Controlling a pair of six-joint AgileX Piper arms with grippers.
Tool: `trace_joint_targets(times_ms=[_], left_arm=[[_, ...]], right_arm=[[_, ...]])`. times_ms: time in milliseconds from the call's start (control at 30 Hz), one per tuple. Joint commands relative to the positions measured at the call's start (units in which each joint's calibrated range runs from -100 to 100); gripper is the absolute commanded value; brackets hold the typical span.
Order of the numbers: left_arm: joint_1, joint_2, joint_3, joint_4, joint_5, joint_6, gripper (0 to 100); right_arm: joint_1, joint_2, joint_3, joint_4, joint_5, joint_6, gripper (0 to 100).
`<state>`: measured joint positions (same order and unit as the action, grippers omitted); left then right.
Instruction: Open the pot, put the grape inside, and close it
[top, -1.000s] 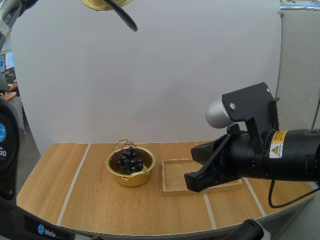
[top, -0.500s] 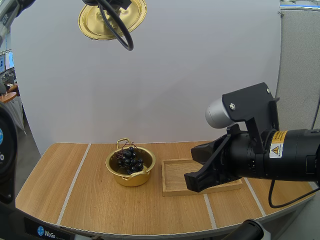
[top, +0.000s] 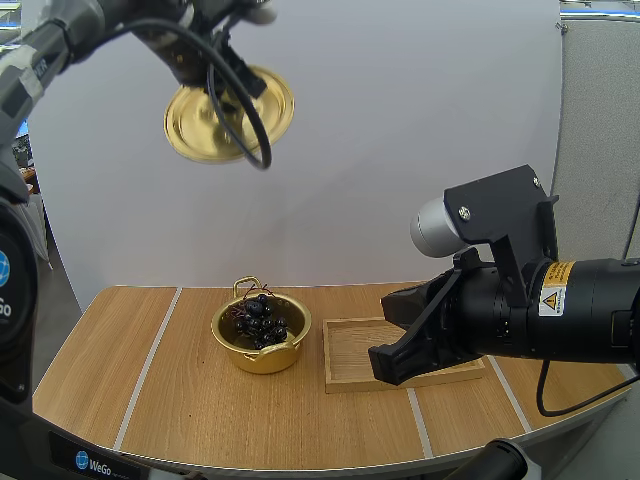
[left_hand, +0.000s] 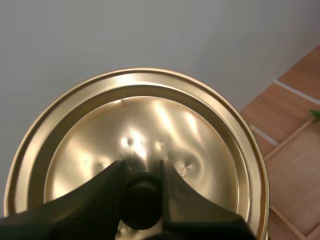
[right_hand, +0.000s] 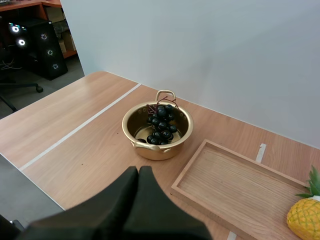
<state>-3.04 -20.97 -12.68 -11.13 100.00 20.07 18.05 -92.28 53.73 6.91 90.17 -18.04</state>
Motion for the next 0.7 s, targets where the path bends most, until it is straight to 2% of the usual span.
trace_joint_targets(times_ms=[0,200,500,667], left_arm=[[-0.12,2.20,6.89,-0.15,0.00,-0.16,0],[-0.12,7.00,13.40,-0.25,0.00,0.19,0],[-0.12,11.81,28.29,-1.80,0.00,9.44,0],[-0.12,13.49,34.91,-3.44,-9.74,13.30,0]], right_arm=[[-0.22,-0.60,0.12,-0.38,-1.11,-0.12,0],[-0.22,-0.60,0.12,-0.38,-1.11,-0.12,0],[-0.22,-0.60,0.12,-0.38,-1.11,-0.12,0],[-0.22,-0.60,0.12,-0.38,-1.11,-0.12,0]])
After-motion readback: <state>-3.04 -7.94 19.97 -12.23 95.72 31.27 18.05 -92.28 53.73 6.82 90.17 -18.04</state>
